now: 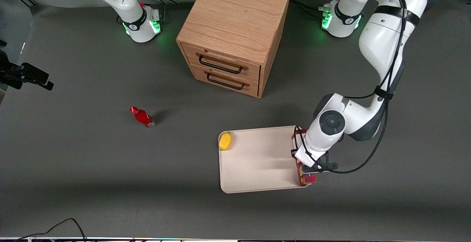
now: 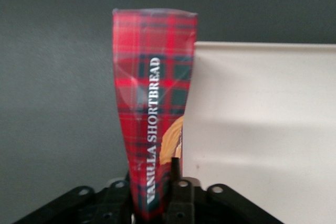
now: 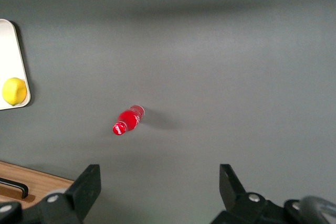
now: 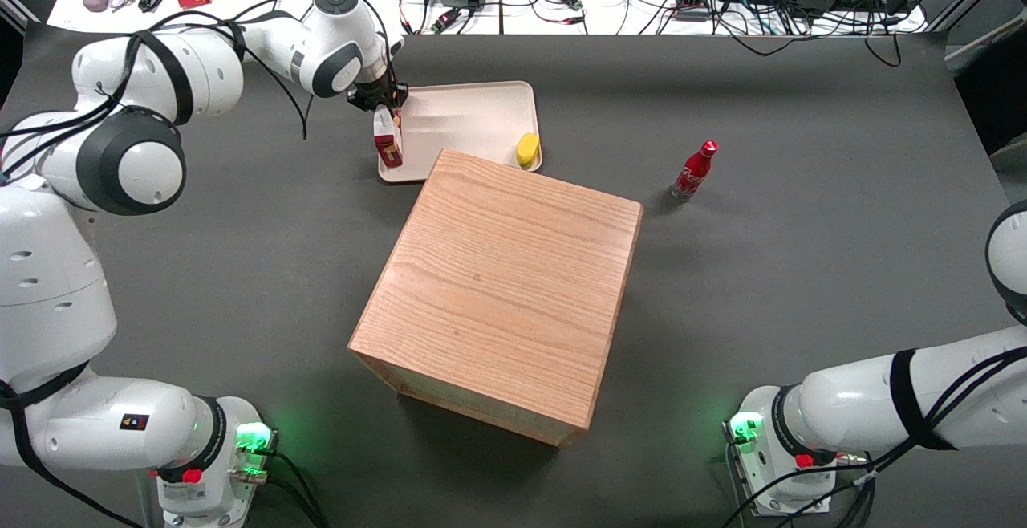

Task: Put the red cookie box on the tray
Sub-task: 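Carry the box with the left gripper and lower it onto the white tray, then open the left gripper and raise it away from the tray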

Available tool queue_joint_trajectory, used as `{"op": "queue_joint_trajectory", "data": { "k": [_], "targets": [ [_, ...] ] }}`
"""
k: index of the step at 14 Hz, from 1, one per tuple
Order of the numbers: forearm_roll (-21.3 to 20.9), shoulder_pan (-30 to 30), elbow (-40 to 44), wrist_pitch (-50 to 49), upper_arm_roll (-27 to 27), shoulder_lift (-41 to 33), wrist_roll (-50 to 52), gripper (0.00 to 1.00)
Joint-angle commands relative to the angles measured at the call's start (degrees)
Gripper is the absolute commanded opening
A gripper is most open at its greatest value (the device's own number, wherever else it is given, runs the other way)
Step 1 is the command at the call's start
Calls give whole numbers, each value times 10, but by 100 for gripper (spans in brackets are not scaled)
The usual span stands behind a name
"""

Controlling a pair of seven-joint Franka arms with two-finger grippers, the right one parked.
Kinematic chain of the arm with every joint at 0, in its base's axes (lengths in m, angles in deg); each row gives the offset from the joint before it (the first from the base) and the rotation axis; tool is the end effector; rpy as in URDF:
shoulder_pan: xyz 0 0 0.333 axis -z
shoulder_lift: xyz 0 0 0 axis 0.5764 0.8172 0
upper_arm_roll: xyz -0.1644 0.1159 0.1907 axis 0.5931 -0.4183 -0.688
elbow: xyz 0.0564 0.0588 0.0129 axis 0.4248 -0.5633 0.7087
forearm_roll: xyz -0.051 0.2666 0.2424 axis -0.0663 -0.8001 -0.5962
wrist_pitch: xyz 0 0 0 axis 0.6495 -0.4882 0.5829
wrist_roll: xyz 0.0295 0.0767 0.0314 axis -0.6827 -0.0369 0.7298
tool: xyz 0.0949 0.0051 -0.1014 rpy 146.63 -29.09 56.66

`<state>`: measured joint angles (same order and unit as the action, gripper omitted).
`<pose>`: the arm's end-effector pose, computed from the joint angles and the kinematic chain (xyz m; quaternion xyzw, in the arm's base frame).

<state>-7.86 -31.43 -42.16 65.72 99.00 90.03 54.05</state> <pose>0.6312 -0.2456 0.2022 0.9961 0.0519 0.0704 0.0113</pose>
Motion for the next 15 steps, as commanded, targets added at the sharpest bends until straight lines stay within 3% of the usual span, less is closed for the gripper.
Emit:
{"op": "queue_joint_trajectory", "data": {
  "k": [1,2,4,7,9,11,15],
  "targets": [
    [-6,-9,-17,-66,4,-60,0,100],
    [15,-11,-17,-107,6,-84,-30,100],
    [100,-22,-15,-197,-3,-152,-138,100],
    [192,-25,-16,-344,-86,-257,-330,100],
    [216,-25,-22,-414,-149,-304,-452,100],
    [225,-26,-69,-423,-202,-352,-548,100],
    [232,-23,-64,-444,-218,-364,-564,100]
  ]
}}
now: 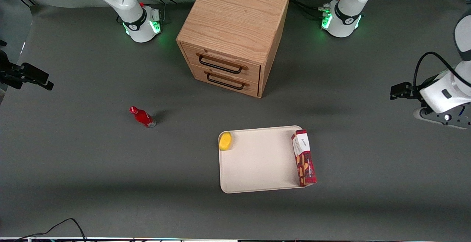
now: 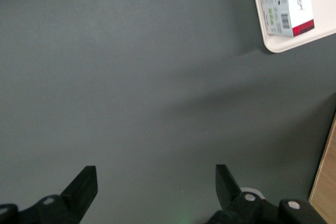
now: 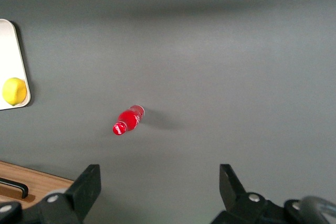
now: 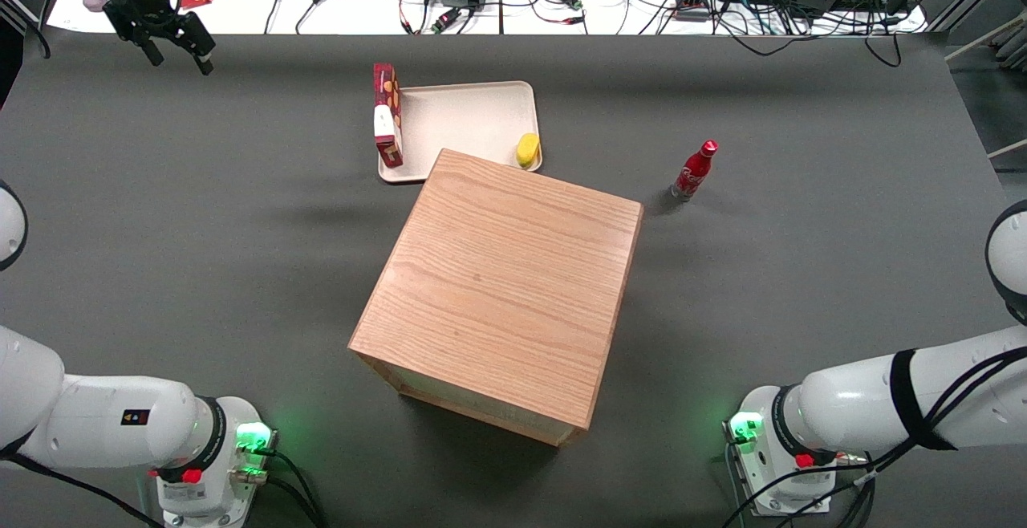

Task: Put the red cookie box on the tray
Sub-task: 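Open the left gripper and raise it away from the tray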

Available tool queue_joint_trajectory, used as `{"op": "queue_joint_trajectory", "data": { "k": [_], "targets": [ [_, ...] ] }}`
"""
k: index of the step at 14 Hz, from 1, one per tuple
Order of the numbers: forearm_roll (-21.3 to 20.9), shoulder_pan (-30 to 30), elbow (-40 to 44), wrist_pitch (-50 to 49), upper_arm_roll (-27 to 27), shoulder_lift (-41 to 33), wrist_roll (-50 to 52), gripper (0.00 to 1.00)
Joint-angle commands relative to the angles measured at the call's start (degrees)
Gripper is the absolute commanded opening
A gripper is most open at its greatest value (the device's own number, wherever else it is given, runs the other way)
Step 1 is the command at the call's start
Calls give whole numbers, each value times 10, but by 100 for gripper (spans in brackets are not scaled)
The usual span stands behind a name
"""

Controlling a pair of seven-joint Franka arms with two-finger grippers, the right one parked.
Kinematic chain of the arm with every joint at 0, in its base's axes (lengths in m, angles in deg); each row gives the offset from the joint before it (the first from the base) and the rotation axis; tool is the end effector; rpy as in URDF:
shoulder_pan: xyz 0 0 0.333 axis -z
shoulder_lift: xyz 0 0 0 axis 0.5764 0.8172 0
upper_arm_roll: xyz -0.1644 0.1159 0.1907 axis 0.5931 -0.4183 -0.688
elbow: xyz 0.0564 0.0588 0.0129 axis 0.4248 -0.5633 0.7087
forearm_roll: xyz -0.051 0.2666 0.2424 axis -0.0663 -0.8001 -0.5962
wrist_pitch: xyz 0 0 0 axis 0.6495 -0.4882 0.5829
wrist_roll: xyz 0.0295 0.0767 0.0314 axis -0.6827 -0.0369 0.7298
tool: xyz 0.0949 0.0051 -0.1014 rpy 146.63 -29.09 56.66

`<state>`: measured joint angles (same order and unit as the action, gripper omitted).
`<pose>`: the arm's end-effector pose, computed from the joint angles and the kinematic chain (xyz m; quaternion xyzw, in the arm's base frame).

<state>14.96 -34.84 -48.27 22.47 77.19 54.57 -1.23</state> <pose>0.5465 0.0010 0.4542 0.9875 -0.1308 -0.0877 0.0071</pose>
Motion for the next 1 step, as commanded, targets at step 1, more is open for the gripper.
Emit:
{"op": "queue_joint_trajectory", "data": {
  "k": [1],
  "targets": [
    [2,12,12,-21,1,-5,-11,100]
  ]
}}
